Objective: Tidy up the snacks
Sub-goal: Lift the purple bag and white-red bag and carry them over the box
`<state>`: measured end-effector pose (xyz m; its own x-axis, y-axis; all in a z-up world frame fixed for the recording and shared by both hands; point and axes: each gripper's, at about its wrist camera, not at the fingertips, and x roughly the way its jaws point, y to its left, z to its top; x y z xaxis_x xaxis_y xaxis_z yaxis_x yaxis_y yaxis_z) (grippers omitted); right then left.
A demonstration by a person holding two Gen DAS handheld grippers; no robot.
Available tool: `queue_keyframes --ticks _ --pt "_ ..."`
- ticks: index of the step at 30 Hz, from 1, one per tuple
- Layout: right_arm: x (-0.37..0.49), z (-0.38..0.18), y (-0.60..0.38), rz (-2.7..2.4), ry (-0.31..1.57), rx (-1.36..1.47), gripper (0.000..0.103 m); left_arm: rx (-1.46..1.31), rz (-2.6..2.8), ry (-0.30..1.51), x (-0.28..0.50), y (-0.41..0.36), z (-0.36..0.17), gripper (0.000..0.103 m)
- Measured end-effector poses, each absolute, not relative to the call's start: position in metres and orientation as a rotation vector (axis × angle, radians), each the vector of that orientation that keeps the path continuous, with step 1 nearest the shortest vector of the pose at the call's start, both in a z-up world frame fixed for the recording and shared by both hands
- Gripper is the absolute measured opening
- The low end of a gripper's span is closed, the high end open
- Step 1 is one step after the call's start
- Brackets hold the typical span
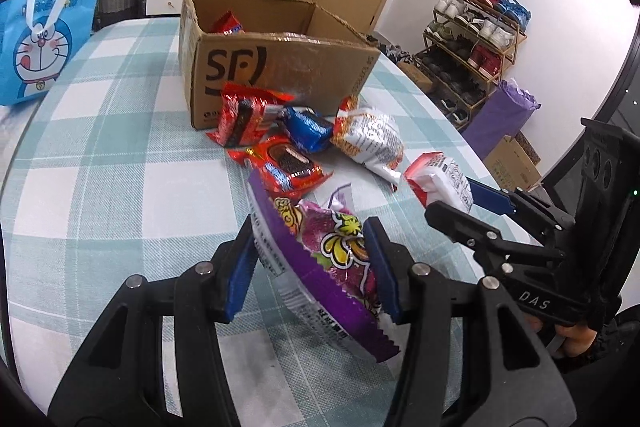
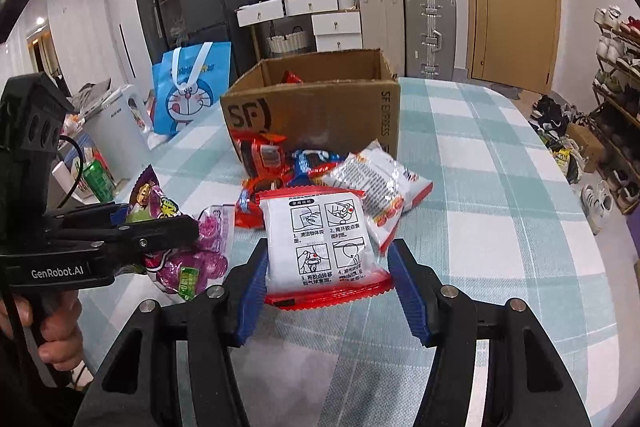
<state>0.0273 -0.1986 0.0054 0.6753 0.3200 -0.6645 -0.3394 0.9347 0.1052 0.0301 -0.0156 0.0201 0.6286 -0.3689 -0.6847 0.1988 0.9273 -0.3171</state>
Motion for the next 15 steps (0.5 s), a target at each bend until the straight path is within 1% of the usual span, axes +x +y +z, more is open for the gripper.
queue_keyframes --ticks 15 --pt "0.0298 0.0112 -0.1925 0.381 0.717 -0.045 0.059 -0.22 -0.3 0.796 0.0262 -0.0046 0.0312 0.046"
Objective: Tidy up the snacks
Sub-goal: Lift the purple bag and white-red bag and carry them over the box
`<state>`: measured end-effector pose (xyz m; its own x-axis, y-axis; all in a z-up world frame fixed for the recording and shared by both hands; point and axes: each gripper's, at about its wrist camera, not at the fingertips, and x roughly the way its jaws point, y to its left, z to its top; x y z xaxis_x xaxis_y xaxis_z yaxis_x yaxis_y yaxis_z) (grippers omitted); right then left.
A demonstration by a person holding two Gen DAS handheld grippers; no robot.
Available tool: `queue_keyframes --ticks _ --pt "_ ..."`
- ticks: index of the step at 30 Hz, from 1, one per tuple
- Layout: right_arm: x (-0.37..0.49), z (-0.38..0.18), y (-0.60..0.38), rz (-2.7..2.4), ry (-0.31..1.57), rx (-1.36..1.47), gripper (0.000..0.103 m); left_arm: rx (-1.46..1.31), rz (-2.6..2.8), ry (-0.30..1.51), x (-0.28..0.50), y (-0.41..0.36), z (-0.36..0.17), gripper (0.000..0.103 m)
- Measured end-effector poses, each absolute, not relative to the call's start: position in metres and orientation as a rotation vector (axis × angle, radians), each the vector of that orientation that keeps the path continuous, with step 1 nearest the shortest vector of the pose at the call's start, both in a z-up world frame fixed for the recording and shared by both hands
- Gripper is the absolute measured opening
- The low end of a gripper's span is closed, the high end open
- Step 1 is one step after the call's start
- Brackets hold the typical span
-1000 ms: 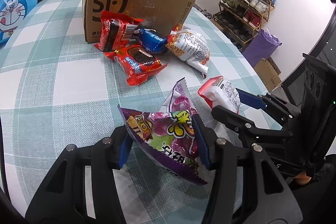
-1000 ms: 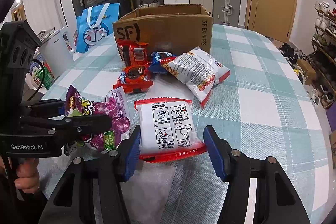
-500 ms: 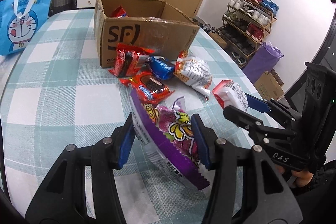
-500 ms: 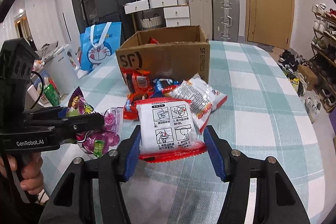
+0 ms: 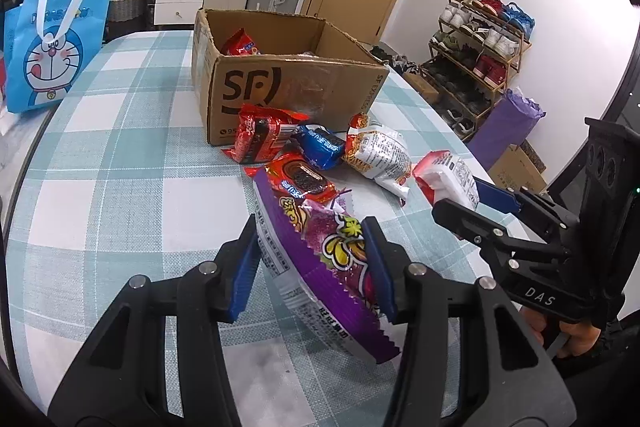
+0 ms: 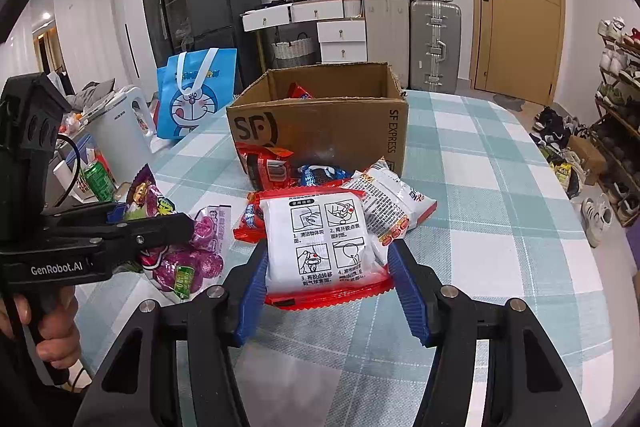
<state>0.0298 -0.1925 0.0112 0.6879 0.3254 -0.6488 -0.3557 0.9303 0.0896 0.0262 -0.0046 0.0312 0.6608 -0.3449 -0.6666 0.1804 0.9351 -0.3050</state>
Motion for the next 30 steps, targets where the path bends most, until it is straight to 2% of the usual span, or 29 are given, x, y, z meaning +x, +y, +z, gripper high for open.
queue_keyframes --ticks 30 --pt "0.093 0.06 -0.192 0.425 0.6 -0.011 0.059 -0.095 -0.207 0.637 0.077 -0.005 0.103 0.046"
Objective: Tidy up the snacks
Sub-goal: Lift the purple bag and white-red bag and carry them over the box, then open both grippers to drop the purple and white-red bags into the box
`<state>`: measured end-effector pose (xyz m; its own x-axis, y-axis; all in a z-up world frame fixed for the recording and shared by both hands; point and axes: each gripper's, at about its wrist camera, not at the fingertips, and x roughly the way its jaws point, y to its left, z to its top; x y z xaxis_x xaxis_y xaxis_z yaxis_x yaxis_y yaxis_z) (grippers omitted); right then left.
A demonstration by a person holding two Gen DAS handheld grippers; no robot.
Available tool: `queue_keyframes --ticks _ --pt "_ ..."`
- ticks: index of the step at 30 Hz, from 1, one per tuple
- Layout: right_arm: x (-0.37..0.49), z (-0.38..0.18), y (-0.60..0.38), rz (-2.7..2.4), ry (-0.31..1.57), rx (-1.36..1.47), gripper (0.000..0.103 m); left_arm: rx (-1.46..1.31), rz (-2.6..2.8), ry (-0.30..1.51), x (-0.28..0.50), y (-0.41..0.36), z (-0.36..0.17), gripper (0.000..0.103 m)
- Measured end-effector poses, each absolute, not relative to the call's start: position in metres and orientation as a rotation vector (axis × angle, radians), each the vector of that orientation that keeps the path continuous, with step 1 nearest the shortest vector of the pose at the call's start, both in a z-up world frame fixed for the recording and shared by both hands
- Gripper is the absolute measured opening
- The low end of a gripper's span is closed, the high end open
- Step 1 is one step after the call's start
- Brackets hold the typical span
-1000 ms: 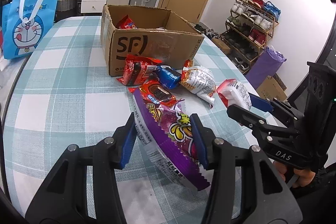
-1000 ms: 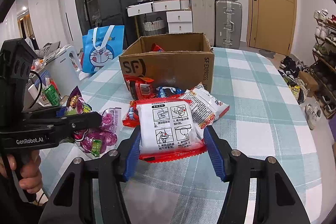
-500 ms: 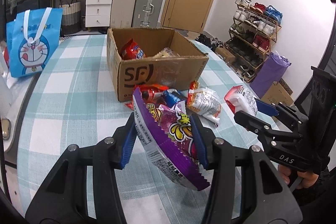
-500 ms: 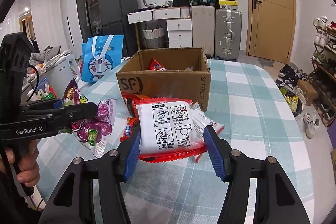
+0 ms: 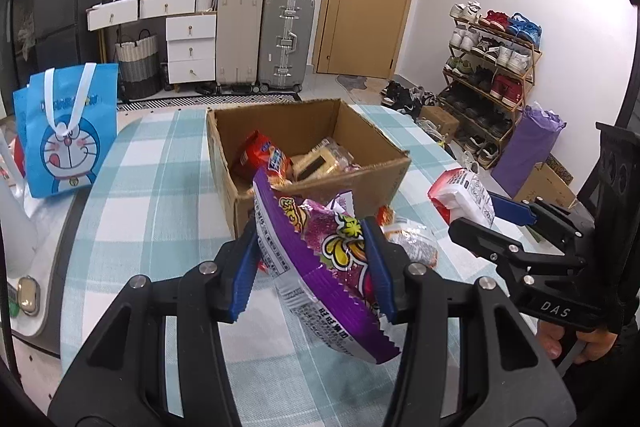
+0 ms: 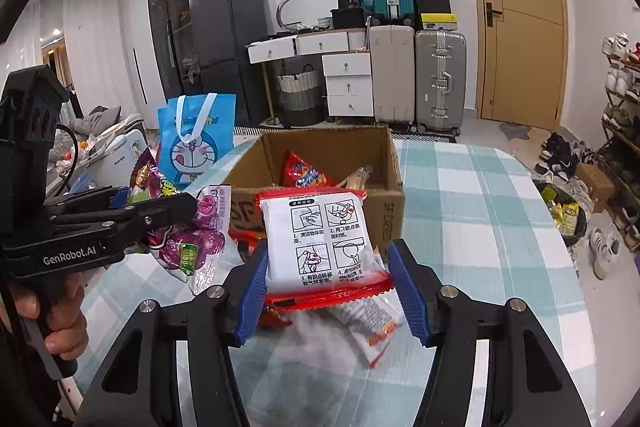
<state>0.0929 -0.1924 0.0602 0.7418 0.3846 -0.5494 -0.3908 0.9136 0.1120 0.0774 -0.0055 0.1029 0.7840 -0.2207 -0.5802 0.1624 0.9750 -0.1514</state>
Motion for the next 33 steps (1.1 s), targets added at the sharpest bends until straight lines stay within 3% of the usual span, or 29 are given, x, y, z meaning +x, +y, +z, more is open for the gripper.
queue_keyframes --ticks 17,33 --pt "0.152 0.132 -0.198 0.472 0.547 -0.005 0.059 -0.072 -0.193 0.582 0.127 -0.007 0.144 0.046" --pt "0.204 0.096 -0.184 0.487 0.637 0.027 0.059 -0.066 -0.128 0.614 0.194 -0.004 0.133 0.046"
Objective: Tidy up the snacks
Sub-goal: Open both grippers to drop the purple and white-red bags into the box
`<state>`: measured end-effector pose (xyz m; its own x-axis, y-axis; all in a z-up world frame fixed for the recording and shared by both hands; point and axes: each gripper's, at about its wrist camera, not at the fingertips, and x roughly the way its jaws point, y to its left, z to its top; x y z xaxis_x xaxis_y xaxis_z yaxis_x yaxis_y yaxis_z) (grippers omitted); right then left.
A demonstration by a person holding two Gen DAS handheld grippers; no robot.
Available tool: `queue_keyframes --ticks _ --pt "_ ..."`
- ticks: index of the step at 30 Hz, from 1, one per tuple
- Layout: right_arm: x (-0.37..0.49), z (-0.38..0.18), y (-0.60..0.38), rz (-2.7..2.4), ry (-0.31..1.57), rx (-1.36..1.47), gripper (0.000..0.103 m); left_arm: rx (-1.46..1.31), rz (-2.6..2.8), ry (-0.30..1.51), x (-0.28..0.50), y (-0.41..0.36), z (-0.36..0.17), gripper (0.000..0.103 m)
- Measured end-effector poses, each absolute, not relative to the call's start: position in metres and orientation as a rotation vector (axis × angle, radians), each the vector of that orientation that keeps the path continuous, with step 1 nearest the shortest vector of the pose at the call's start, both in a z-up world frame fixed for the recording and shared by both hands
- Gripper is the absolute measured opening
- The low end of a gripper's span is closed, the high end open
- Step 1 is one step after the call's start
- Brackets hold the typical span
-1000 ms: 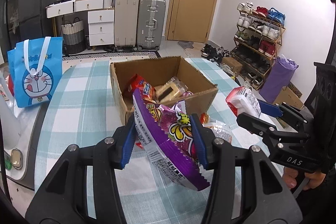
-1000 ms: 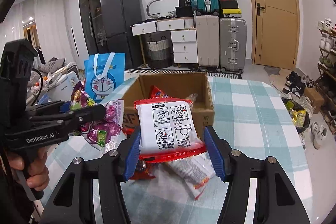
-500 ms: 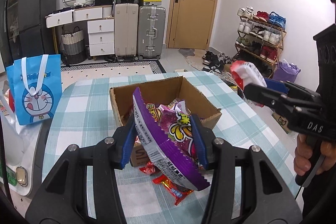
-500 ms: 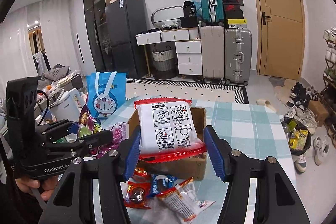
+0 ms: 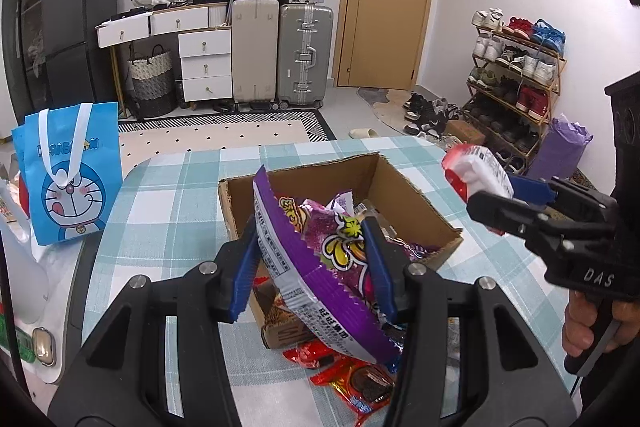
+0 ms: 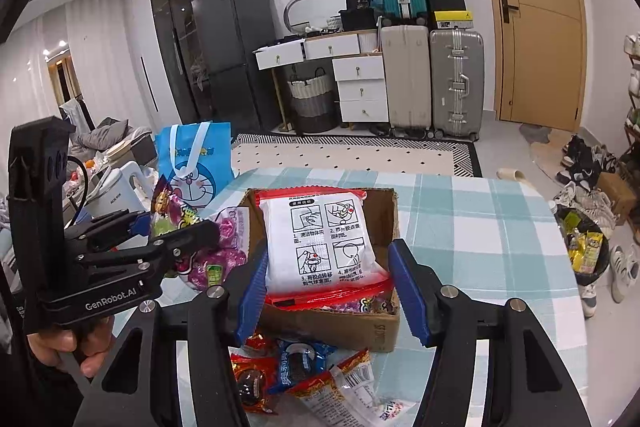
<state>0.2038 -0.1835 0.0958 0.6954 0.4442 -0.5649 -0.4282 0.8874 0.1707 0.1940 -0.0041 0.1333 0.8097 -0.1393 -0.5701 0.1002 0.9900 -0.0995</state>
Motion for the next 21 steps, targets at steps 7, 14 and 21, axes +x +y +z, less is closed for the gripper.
queue_keyframes --ticks 7,14,21 --pt "0.22 0.077 -0.171 0.497 0.669 0.032 0.059 -0.068 -0.113 0.635 0.219 -0.004 0.119 0.046" --pt "0.229 0.065 -0.163 0.495 0.689 0.039 0.059 -0.069 -0.106 0.65 0.236 -0.001 0.101 0.046" --pt "0.237 0.064 -0.157 0.487 0.694 0.037 0.06 -0.077 -0.111 0.653 0.244 -0.002 0.096 0.046"
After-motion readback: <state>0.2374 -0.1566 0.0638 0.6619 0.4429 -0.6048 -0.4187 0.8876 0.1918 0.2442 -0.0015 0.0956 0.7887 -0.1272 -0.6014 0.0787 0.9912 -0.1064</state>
